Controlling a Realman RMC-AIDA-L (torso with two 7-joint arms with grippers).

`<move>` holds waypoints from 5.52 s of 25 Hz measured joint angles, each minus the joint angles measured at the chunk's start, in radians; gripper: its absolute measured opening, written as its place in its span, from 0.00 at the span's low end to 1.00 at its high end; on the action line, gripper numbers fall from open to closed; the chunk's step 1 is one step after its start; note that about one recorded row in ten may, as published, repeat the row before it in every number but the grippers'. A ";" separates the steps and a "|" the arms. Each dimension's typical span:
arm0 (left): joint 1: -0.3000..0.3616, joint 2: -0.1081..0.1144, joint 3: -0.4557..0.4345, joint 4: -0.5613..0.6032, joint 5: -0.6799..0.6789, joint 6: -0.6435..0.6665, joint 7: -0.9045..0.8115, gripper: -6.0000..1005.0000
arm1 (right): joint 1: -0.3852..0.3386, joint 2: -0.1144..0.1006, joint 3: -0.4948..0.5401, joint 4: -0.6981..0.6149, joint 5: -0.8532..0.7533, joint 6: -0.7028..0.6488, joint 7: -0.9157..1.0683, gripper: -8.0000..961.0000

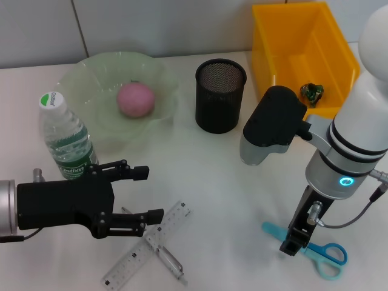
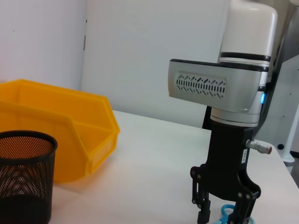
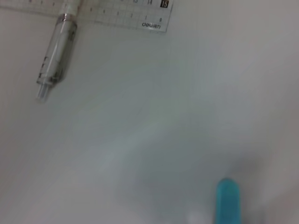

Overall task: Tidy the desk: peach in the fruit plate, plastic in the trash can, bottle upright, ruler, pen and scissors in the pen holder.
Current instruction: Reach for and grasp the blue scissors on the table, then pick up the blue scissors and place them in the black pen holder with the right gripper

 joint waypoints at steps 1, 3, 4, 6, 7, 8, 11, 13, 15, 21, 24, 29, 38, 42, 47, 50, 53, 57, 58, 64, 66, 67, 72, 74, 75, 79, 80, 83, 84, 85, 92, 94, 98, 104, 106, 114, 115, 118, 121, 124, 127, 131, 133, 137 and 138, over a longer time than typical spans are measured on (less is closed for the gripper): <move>0.000 0.000 0.000 0.000 0.000 0.000 0.000 0.87 | 0.000 0.000 -0.001 0.000 0.000 0.000 0.000 0.49; 0.002 0.000 0.000 0.000 0.000 -0.001 0.001 0.87 | 0.001 0.000 -0.006 0.000 -0.001 0.000 0.000 0.48; 0.002 0.000 0.000 0.000 0.000 -0.001 0.001 0.87 | 0.001 0.000 -0.006 0.000 -0.001 0.000 0.000 0.48; 0.003 0.000 0.000 0.000 -0.002 -0.002 0.001 0.87 | 0.003 -0.001 -0.010 0.001 -0.002 0.001 0.000 0.48; 0.004 0.000 -0.001 0.000 -0.002 -0.003 0.001 0.87 | 0.003 -0.001 -0.011 0.001 -0.002 0.000 0.000 0.48; 0.004 0.000 -0.002 0.000 -0.002 -0.003 0.001 0.87 | 0.004 -0.001 -0.012 0.001 -0.002 0.000 0.000 0.48; 0.005 0.000 -0.002 0.000 -0.003 -0.003 0.001 0.87 | 0.005 -0.002 -0.013 0.001 -0.002 0.001 0.001 0.48; 0.006 0.000 -0.011 0.000 -0.002 -0.001 0.001 0.87 | 0.006 -0.002 -0.014 0.002 -0.002 0.002 0.001 0.48; 0.006 0.000 -0.014 0.000 -0.002 -0.001 0.001 0.87 | 0.007 -0.002 -0.014 0.002 -0.002 0.003 0.000 0.48; 0.008 0.000 -0.014 0.000 0.000 -0.001 0.001 0.87 | 0.014 -0.003 -0.014 0.003 -0.001 0.002 -0.005 0.48; 0.010 0.000 -0.015 0.000 -0.002 -0.002 0.001 0.87 | 0.015 -0.003 -0.014 0.000 -0.001 -0.004 -0.005 0.48; 0.010 0.000 -0.030 0.000 0.000 0.001 0.010 0.87 | 0.017 -0.003 -0.020 -0.002 0.001 -0.008 -0.006 0.48; 0.009 0.000 -0.035 0.000 0.003 0.004 0.014 0.87 | 0.022 -0.003 -0.024 0.001 0.003 -0.006 -0.006 0.48; 0.008 0.000 -0.037 -0.001 0.002 0.005 0.013 0.87 | 0.024 -0.003 -0.024 0.001 0.004 -0.005 -0.007 0.48; 0.006 0.001 -0.037 0.000 0.002 0.003 0.011 0.87 | 0.018 -0.002 -0.025 0.002 0.001 0.003 -0.008 0.48; 0.006 0.001 -0.037 0.000 0.002 0.003 0.010 0.87 | 0.016 -0.002 -0.025 0.002 0.000 0.005 -0.008 0.48; 0.004 0.002 -0.037 0.000 0.003 0.005 0.008 0.87 | 0.014 -0.001 -0.025 0.003 -0.001 0.011 -0.009 0.48; 0.002 0.001 -0.037 0.000 0.003 0.005 0.007 0.87 | 0.014 -0.002 -0.025 0.003 -0.002 0.013 -0.009 0.48; 0.002 0.001 -0.037 0.000 0.003 0.005 0.007 0.87 | 0.014 -0.002 -0.025 0.004 -0.003 0.014 -0.009 0.48; 0.001 0.000 -0.037 0.000 0.002 0.007 0.008 0.87 | 0.014 -0.002 -0.025 0.014 -0.004 0.017 -0.010 0.48; 0.001 0.000 -0.037 0.000 0.001 0.006 0.008 0.87 | 0.014 -0.001 -0.026 0.014 -0.004 0.017 -0.010 0.48; 0.001 0.000 -0.037 0.000 0.001 0.006 0.009 0.87 | 0.013 -0.002 -0.026 0.014 -0.004 0.017 -0.010 0.48; 0.001 0.000 -0.037 0.000 -0.002 0.006 0.012 0.87 | 0.014 -0.002 -0.026 0.014 -0.004 0.017 -0.010 0.41; 0.000 0.000 -0.037 0.000 -0.003 0.006 0.013 0.87 | 0.014 -0.002 -0.026 0.014 -0.004 0.017 -0.010 0.41; 0.000 0.000 -0.037 0.000 -0.003 0.006 0.013 0.87 | 0.014 -0.002 -0.027 0.014 -0.004 0.018 -0.010 0.41; -0.001 0.000 -0.037 0.001 -0.004 0.006 0.014 0.87 | 0.015 -0.002 -0.046 0.014 -0.004 0.028 -0.005 0.41; -0.001 0.000 -0.037 0.001 -0.004 0.006 0.014 0.87 | 0.015 -0.002 -0.050 0.015 -0.004 0.028 -0.003 0.41; -0.002 0.000 -0.037 0.002 -0.005 0.007 0.015 0.87 | 0.013 -0.002 -0.053 0.016 -0.005 0.033 -0.001 0.41; -0.002 0.000 -0.037 0.002 -0.005 0.007 0.015 0.87 | 0.013 -0.002 -0.053 0.016 -0.005 0.033 -0.001 0.41; -0.002 0.000 -0.037 0.002 -0.005 0.007 0.015 0.87 | 0.013 -0.002 -0.054 0.016 -0.005 0.036 -0.001 0.41; -0.002 0.000 -0.037 0.002 -0.005 0.006 0.015 0.87 | 0.009 0.000 -0.054 0.013 -0.011 0.038 0.007 0.38; -0.002 0.001 -0.037 0.002 -0.005 0.006 0.015 0.87 | 0.007 0.000 -0.054 0.009 -0.014 0.038 0.008 0.37; -0.002 0.002 -0.037 0.002 -0.005 0.004 0.015 0.87 | 0.006 0.000 -0.060 0.010 -0.014 0.037 0.009 0.34; -0.002 0.002 -0.040 0.002 -0.005 0.006 0.015 0.87 | 0.005 0.000 -0.063 0.008 -0.015 0.037 0.010 0.33; -0.002 0.002 -0.040 0.002 -0.005 0.006 0.015 0.87 | 0.004 0.000 -0.063 0.008 -0.014 0.037 0.010 0.33; -0.002 0.002 -0.049 0.002 -0.005 0.008 0.015 0.87 | 0.002 0.000 -0.063 0.007 -0.015 0.035 0.010 0.33; -0.003 0.002 -0.049 0.002 -0.005 0.008 0.015 0.87 | 0.001 0.000 -0.063 0.007 -0.014 0.035 0.010 0.33; -0.005 0.002 -0.050 0.002 -0.005 0.008 0.015 0.87 | -0.001 0.000 -0.063 0.005 -0.021 0.037 0.010 0.32; -0.008 0.002 -0.051 0.002 -0.005 0.008 0.015 0.87 | -0.001 0.000 -0.063 0.004 -0.025 0.038 0.010 0.28; -0.008 0.002 -0.051 0.002 -0.005 0.008 0.015 0.87 | -0.002 0.000 -0.063 0.003 -0.027 0.038 0.010 0.25; -0.010 0.001 -0.054 0.002 -0.005 0.008 0.015 0.87 | -0.002 0.000 -0.063 0.002 -0.027 0.039 0.010 0.25; -0.011 0.000 -0.059 0.002 -0.005 0.008 0.016 0.87 | -0.002 -0.001 -0.061 -0.014 -0.027 0.040 0.004 0.23; -0.012 0.000 -0.060 0.002 -0.005 0.008 0.016 0.87 | -0.002 -0.002 -0.054 -0.021 -0.026 0.039 0.003 0.22; -0.013 0.000 -0.060 0.001 -0.005 0.008 0.016 0.87 | 0.001 -0.003 -0.044 -0.026 -0.023 0.035 -0.001 0.22; -0.014 0.000 -0.061 0.002 -0.005 0.008 0.017 0.87 | 0.003 -0.003 -0.041 -0.026 -0.022 0.034 -0.006 0.22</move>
